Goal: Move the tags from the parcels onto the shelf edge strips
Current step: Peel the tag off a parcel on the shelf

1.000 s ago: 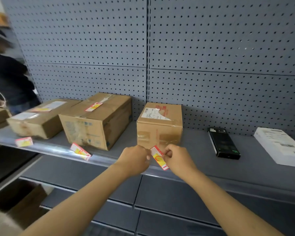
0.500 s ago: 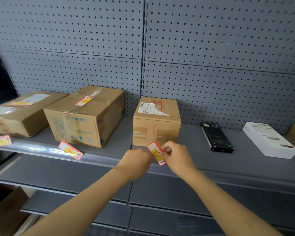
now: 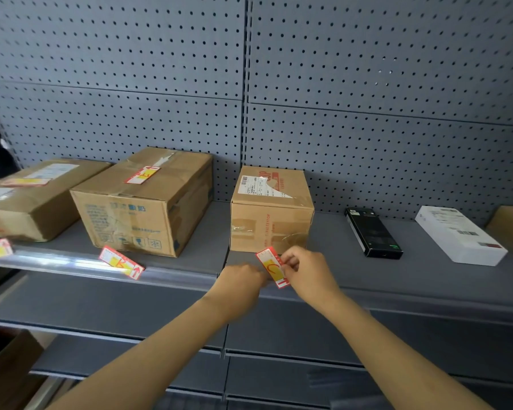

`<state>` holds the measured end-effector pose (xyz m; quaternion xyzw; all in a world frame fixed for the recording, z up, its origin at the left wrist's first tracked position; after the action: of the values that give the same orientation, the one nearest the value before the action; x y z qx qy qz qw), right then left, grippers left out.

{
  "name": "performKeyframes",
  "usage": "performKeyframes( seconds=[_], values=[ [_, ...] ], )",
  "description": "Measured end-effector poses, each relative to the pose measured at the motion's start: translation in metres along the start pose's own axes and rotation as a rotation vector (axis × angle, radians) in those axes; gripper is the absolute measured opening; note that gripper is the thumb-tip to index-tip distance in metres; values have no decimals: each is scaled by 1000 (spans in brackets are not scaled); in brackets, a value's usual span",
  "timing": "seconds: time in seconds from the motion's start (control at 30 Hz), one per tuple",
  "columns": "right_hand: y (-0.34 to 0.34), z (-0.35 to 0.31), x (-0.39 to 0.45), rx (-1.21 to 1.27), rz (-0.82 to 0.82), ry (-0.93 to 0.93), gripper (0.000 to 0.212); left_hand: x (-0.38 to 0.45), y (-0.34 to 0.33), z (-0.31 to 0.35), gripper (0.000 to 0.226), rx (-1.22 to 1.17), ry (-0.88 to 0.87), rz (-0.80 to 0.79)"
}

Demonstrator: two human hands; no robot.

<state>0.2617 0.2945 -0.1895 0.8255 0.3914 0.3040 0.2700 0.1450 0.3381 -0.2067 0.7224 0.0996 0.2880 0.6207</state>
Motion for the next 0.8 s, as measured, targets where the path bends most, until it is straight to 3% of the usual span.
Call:
performKeyframes(
  seconds=[0.17, 0.43, 0.6, 0.8],
  values=[
    [-2, -4, -3, -35, 8, 51, 10, -1, -1, 1, 26, 9, 18, -68],
    [-11, -4, -9, -181, -44, 112, 6, -5, 0, -4, 29, -4, 38, -53],
    [-14, -9, -14, -224, -98, 196, 14, -4, 4, -4, 25, 25, 55, -80],
    [11, -9, -12, -247, -66, 191, 23, 11, 37, -6, 25, -34, 72, 31]
  ],
)
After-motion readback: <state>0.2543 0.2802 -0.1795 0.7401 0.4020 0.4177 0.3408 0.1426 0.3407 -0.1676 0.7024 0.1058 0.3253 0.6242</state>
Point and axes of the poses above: each hand's wrist, its own x-axis towards the middle knuckle, its own y-axis out of the back of the hand, z = x × y, the point moved 7 cm from there along x, towards the middle knuckle, and after that the axes turned 10 degrees about z, right-handed, at the moved point
